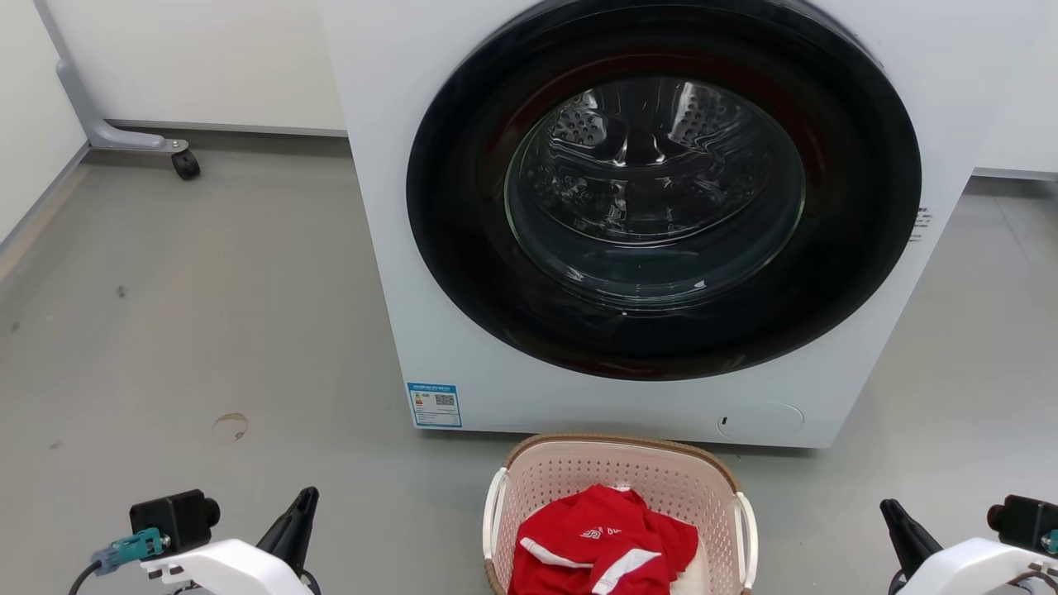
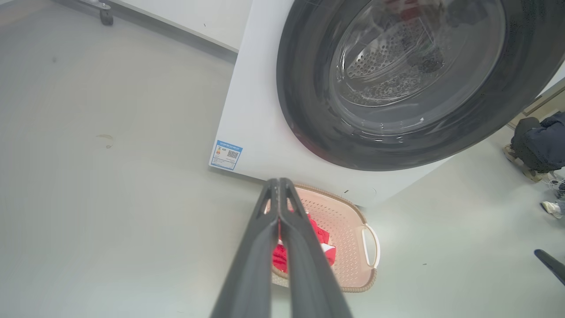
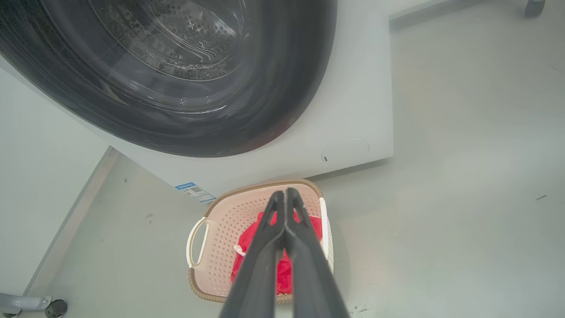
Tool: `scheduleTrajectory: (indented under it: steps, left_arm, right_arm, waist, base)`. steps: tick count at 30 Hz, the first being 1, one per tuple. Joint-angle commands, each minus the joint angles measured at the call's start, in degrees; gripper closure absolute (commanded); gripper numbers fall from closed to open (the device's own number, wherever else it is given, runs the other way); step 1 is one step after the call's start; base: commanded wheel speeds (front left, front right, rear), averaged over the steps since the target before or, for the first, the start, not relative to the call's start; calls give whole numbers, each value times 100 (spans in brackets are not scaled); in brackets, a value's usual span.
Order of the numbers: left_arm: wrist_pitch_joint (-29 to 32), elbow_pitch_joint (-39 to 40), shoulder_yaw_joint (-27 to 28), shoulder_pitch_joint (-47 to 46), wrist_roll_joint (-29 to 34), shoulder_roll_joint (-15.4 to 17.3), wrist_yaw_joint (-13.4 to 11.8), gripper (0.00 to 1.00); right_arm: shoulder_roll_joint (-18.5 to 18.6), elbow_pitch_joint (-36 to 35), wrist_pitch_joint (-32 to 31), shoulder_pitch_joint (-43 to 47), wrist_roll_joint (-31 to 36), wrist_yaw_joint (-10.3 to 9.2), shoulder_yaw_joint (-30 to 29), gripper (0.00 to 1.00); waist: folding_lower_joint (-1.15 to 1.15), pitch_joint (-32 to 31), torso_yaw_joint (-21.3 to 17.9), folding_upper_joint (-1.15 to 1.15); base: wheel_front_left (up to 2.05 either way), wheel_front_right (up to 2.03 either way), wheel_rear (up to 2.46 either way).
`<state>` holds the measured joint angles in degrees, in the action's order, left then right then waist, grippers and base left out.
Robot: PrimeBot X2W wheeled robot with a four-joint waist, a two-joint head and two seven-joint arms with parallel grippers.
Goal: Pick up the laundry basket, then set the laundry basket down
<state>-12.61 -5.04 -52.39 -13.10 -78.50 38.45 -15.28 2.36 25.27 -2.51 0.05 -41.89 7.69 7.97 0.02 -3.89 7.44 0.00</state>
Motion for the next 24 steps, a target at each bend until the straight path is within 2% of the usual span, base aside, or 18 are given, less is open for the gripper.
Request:
scheduleTrajectory:
  steps: [1, 24]
  left_arm:
    - [-11, 58, 258, -134, -71, 96, 67, 100]
    - [244, -139, 1330, 73, -569, -580, 580, 100]
  right_arm:
    - [130, -184, -6, -306, -117, -4, -75, 100]
    - [112, -403, -97, -380, -1256, -8, -394, 100]
  waist:
    - [-2, 5, -7, 0]
    - [-2, 98, -178, 0]
  base:
    - [0, 0, 0]
    - [0, 0, 0]
